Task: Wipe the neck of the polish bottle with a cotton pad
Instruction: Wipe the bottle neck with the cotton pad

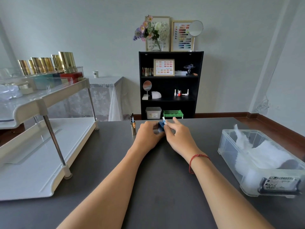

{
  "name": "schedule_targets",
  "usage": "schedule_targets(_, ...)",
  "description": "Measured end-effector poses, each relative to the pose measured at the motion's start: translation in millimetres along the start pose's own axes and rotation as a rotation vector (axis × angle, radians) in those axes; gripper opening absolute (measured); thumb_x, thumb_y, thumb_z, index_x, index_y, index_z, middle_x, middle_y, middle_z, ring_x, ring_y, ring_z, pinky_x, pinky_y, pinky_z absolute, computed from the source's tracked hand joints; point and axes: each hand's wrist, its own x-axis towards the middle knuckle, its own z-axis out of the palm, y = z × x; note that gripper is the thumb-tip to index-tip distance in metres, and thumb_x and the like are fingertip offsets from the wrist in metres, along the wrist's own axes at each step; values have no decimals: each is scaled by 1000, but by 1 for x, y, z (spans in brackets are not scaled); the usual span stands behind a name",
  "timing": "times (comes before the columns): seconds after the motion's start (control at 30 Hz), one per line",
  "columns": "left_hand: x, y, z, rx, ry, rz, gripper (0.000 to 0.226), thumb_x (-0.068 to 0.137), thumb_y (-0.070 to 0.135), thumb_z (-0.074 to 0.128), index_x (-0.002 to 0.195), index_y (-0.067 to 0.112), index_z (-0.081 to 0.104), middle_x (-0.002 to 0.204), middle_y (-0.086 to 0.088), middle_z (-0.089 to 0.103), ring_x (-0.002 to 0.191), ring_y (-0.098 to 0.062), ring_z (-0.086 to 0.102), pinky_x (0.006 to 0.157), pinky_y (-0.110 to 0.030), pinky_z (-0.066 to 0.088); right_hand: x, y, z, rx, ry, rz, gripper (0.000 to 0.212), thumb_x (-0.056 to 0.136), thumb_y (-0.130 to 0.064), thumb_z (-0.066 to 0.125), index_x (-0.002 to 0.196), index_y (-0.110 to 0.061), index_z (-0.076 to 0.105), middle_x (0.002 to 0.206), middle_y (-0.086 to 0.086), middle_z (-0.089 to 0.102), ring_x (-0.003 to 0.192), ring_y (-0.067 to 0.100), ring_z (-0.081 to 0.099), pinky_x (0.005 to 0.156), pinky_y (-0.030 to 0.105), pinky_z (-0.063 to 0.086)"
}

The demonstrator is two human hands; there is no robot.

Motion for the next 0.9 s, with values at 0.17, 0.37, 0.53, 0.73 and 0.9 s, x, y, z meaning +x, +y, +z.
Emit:
schedule_targets(0.17,1,6,0,2,162,68,35,86,20,68,121,15,65,116,2,70,113,-12,62,102,-38,48,-5,-5,-3,-1,110,-130,39,99,-30,43,137,-23,47,156,6,26,144,23,23,116,40,25)
schedule_targets(0.37,2,12,0,131,229,121,40,89,27,65,127,16,60,150,-10,42,146,-25,25,117,-28,9,-6,-12,-8,28,201,-198,39,99,-30,43,136,-22,48,157,3,24,145,18,20,116,34,23)
schedule_targets(0.53,3,10,-1,213,257,174,37,89,28,64,124,16,61,156,-10,31,148,-24,15,118,-30,6,-12,-13,-7,18,203,-199,40,99,-32,42,138,-23,47,157,2,24,145,19,21,115,37,25)
schedule_targets(0.73,1,14,3,208,250,190,43,88,29,65,128,12,60,150,-6,43,147,-24,21,119,-37,15,-10,-13,-9,9,230,-156,41,99,-31,41,138,-21,46,156,5,25,144,22,23,117,41,26)
schedule_targets(0.9,4,14,1,211,268,185,40,89,28,64,126,13,60,154,-8,35,148,-27,16,119,-33,9,-12,-13,-7,1,243,-170,41,99,-32,41,138,-22,47,156,6,26,144,23,22,117,41,25)
